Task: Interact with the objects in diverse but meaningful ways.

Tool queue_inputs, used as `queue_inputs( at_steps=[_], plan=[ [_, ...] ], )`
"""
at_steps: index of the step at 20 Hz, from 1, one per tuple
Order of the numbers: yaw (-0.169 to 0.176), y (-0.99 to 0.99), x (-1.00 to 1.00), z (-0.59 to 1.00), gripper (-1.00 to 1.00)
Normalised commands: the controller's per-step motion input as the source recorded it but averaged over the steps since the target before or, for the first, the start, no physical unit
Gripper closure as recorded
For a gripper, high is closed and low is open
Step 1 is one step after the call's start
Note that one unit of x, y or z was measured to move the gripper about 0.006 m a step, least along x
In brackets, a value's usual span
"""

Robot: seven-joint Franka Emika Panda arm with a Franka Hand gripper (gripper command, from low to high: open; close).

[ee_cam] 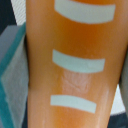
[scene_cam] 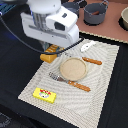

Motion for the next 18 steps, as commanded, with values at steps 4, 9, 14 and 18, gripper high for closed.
queue_inputs(
  at_steps=[4, 9, 14, 18],
  plan=[
    [-0.159, -0.06, 0.79, 0.56, 1.0],
    [-0.141, -0.12, 0.82, -0.06, 1.0],
    [-0.09, -0.01, 0.94, -0.15, 1.0],
    [-0.045, 0.01, 0.96, -0.29, 1.0]
  ],
)
